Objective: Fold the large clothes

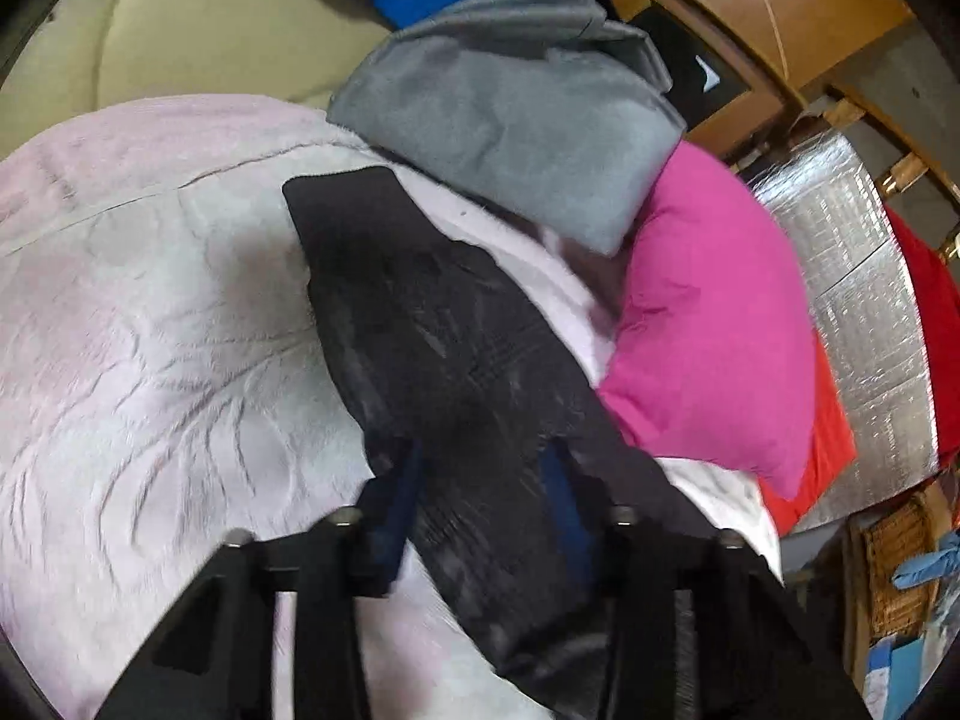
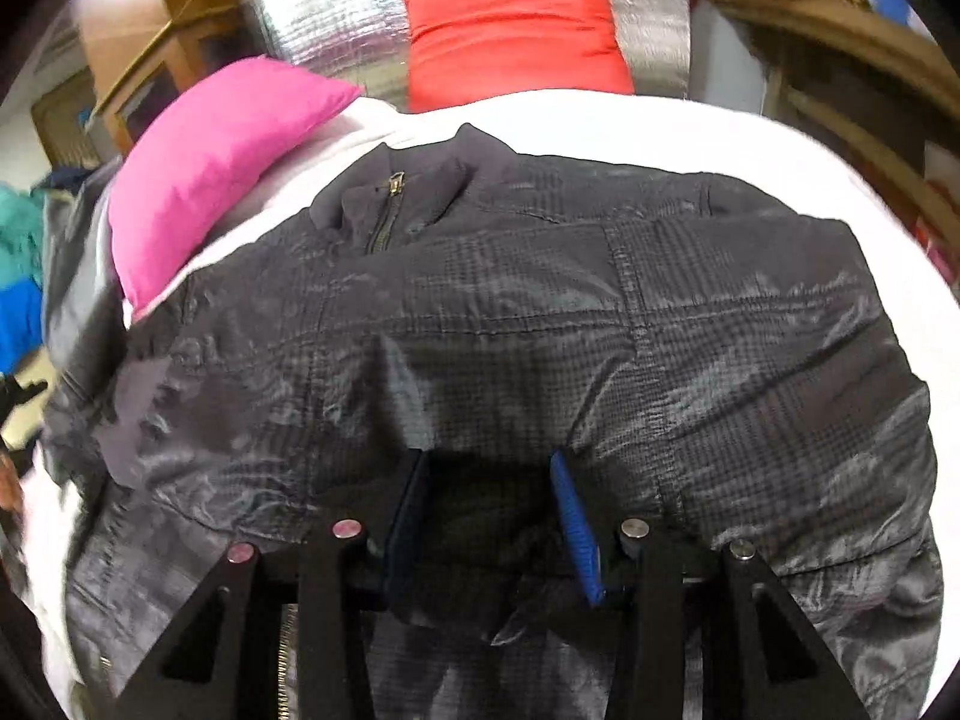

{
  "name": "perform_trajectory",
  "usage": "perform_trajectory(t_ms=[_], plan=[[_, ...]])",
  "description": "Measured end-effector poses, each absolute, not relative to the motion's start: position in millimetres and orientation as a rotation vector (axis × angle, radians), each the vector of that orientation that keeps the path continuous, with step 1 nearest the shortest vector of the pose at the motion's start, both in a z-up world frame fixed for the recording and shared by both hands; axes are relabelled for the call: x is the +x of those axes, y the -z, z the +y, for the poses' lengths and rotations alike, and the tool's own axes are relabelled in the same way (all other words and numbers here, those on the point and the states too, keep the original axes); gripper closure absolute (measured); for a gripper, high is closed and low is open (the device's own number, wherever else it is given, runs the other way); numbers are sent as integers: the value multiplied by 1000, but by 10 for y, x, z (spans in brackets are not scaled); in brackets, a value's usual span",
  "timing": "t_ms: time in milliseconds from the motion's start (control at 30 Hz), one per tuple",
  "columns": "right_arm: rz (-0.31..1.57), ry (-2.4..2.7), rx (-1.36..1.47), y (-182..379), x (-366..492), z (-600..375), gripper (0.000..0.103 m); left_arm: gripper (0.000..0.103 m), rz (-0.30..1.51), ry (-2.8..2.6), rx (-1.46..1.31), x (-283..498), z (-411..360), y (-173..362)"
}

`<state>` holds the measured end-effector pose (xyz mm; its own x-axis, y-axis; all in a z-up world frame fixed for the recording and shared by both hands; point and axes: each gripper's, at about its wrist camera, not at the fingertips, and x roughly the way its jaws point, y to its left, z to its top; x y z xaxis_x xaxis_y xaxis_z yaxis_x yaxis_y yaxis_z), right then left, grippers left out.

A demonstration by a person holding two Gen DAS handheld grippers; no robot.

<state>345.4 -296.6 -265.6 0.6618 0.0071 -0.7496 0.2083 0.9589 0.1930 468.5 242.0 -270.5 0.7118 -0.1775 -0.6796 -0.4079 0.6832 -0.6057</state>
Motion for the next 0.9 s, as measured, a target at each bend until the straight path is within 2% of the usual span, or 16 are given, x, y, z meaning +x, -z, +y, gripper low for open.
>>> perform_trajectory(t_ms=[33,67,100,233,500,733,767,833,867,900], plan=[[848,122,278,2631,3395,-3027,56,77,806,-150,-829,4720,2446,2766],[855,126,286,2626,3407,-3030,56,91,829,-147,-835,4756,2478,2842],[862,130,292,2621,3438,-3024,56,100,844,-140,-846,4781,2505,2897],[914,171,270,2603,3548,-2934,56,100,802,-108,-856,4800,2570,2889],[940,213,297,2594,3639,-2903,56,102,682,-9,-766,4776,2466,2459],[897,166,286,2620,3483,-2939,54,101,757,-106,-984,4654,3080,2777],[886,157,288,2619,3453,-2949,54,99,769,-123,-995,4630,3158,2818],[856,136,313,2637,3402,-2982,52,81,790,-150,-1002,4600,3280,2889],[840,123,326,2641,3373,-2989,48,56,796,-154,-1008,4586,3302,2908],[824,107,334,2641,3349,-2987,41,37,797,-156,-1019,4576,3335,2928]])
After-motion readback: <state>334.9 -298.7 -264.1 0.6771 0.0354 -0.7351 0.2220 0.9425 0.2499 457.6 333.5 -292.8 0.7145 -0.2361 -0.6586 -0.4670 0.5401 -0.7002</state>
